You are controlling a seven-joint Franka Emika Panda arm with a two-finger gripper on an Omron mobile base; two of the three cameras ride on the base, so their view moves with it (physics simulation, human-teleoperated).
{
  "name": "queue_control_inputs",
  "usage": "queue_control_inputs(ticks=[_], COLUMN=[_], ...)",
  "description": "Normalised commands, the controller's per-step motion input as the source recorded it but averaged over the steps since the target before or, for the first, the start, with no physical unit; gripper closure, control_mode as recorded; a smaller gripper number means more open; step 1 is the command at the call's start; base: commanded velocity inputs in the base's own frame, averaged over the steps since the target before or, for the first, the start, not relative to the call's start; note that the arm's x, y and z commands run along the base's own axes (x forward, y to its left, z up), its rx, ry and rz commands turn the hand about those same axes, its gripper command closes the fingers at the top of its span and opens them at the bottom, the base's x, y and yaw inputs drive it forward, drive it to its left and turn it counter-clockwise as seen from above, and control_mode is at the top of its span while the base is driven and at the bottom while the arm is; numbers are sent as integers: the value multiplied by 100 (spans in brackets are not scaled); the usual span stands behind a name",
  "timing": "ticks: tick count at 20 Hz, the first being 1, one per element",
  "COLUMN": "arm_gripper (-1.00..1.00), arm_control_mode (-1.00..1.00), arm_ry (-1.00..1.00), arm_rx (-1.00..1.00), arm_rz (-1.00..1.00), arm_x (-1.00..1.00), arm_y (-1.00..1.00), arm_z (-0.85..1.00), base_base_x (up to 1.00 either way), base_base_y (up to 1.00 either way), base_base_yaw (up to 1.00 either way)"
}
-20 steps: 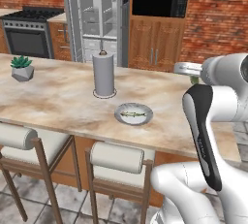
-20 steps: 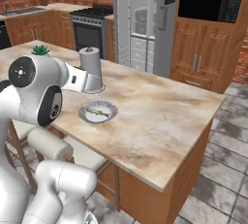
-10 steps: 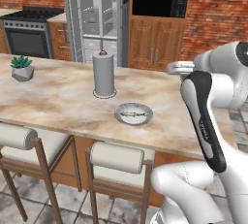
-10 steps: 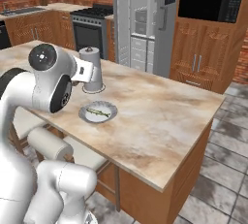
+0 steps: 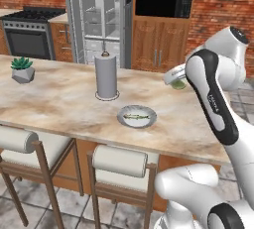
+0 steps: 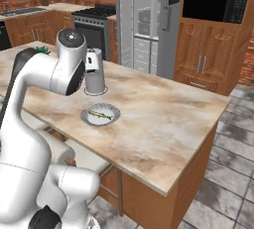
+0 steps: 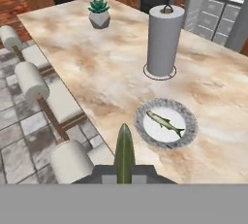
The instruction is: Take the lemon wedge from the fridge and place it on the plate with fish on the dining counter.
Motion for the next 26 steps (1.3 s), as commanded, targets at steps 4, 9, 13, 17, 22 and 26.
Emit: queue_control_inputs(ticks=[4,9,13,17,22,26], arm_gripper=[100,100,100,100,100,100], arm_control_mode=[-100,-100,-100,-100,-100,-100], arm_ry=[0,0,0,0,0,2], arm_rx=[-29,-28,-16,-5,-2,-4], arm_rz=[16,14,5,2,0,0], arm_x=[32,48,74,52,62,70], arm_y=[30,13,0,-13,-6,0], arm_z=[-53,-61,-38,-19,-17,-29], base_base_x=[0,0,0,0,0,0], base_base_y=[0,0,0,0,0,0], base_base_yaw=[0,0,0,0,0,0])
